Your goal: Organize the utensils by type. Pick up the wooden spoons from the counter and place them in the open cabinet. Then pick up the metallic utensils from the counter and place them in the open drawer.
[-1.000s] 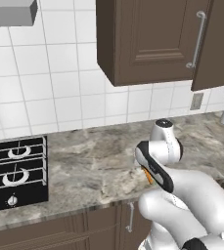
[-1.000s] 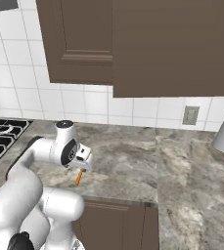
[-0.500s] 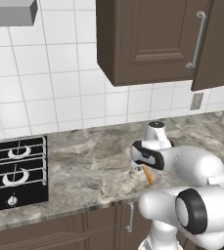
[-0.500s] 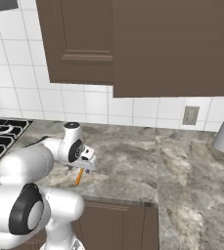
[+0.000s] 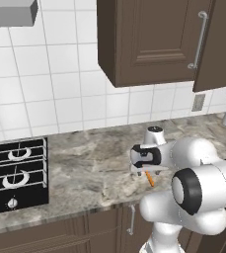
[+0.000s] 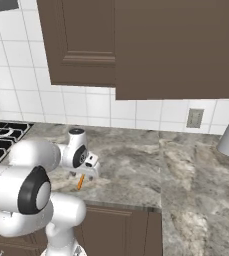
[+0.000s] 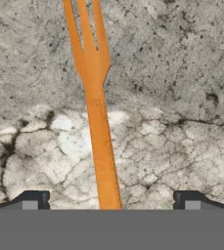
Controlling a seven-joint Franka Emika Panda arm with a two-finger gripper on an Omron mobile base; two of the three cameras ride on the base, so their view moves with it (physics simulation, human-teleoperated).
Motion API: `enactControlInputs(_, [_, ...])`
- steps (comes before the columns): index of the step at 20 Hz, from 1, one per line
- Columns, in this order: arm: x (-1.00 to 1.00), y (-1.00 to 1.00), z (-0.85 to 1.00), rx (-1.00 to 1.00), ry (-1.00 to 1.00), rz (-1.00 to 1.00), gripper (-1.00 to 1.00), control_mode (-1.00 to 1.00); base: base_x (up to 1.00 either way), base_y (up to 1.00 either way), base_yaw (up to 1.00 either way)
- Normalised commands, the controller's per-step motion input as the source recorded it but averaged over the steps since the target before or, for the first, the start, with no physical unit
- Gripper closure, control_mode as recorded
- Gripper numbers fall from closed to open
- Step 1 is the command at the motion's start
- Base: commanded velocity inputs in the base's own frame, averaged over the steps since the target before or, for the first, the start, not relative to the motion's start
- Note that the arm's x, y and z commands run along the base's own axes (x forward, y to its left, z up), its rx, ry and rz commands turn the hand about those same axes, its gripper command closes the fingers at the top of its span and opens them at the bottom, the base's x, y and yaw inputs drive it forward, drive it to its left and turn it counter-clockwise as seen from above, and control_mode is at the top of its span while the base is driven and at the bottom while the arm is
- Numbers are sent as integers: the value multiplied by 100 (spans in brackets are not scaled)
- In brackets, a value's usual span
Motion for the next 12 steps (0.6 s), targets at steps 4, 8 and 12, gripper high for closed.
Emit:
enactControlInputs(4, [0,0,-40,0,0,0,-100,-100,0,0,0])
enactControlInputs(8, [0,0,-24,0,0,0,-100,-100,0,0,0])
enactControlInputs(12, [1,0,-6,0,0,0,-100,-100,0,0,0])
